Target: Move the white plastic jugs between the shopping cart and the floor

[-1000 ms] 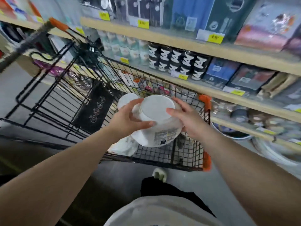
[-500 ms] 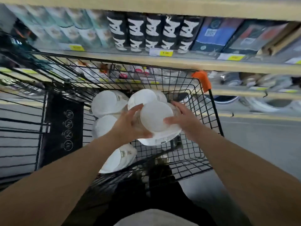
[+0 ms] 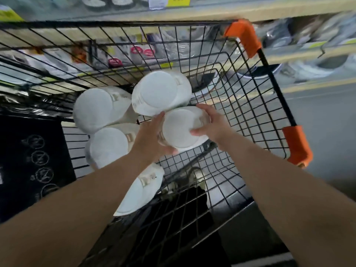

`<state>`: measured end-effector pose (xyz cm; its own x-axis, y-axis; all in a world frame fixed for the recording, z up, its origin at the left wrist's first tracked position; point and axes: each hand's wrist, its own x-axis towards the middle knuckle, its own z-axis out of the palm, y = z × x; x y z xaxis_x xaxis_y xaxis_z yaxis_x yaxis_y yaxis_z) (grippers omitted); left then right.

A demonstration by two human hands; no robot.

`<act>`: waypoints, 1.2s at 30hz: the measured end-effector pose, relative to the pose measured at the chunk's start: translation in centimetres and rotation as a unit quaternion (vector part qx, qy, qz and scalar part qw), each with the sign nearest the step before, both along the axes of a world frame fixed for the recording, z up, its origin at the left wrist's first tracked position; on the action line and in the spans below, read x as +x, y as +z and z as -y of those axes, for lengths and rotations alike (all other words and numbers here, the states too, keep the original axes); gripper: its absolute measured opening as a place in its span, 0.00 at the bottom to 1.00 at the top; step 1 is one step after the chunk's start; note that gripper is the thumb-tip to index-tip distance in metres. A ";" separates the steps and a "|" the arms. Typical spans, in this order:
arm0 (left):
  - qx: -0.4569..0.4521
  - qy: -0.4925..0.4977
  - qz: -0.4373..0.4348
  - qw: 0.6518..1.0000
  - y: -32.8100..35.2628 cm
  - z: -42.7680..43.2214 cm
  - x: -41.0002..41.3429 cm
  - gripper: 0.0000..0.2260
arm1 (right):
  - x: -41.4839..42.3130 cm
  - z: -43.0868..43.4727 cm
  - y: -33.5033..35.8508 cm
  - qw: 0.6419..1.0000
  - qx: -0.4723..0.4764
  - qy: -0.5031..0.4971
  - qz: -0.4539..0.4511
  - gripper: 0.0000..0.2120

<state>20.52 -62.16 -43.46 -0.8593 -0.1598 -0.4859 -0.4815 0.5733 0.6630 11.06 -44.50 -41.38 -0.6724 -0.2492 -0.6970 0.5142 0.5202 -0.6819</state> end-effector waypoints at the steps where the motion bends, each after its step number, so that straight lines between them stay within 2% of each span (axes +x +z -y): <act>1: -0.009 -0.003 -0.007 1.000 0.0 -0.1 0.0 0.49 | 0.1 0.0 0.0 1.000 0.006 0.012 0.000 0.42; 5: -0.065 -0.021 -0.003 0.998 0.4 -0.1 -0.1 0.45 | 0.4 0.2 0.4 0.999 0.003 0.046 -0.001 0.43; 8: -0.076 0.000 -0.003 0.997 1.4 -0.2 0.0 0.38 | 1.3 0.1 1.9 0.996 0.050 0.061 -0.052 0.36; 10: -0.041 0.053 0.004 0.998 3.4 -0.7 -0.2 0.33 | 2.0 -0.5 3.7 0.994 0.057 0.033 -0.091 0.31; 12: 0.004 0.065 0.000 0.998 5.8 -1.5 -0.8 0.30 | 2.7 -1.8 6.0 0.993 0.040 0.004 -0.114 0.28; 16: 0.036 0.026 -0.025 0.999 11.9 -4.4 -3.1 0.23 | 3.6 -6.2 12.2 0.988 0.018 -0.077 -0.130 0.21; 20: 0.047 -0.056 -0.048 0.996 16.9 -8.7 -5.9 0.21 | 3.7 -11.9 17.0 0.970 0.008 -0.194 -0.143 0.16; 27: 0.106 -0.145 -0.086 0.980 21.2 -24.6 -11.0 0.19 | 2.8 -26.7 20.8 0.931 0.022 -0.310 -0.193 0.10; 31: 0.119 -0.162 -0.112 0.973 22.4 -35.6 -13.3 0.18 | 1.9 -37.0 22.5 0.918 0.013 -0.335 -0.213 0.13; 36: 0.132 -0.232 -0.124 0.956 24.6 -47.6 -16.0 0.19 | 0.9 -48.9 24.1 0.900 0.028 -0.368 -0.233 0.13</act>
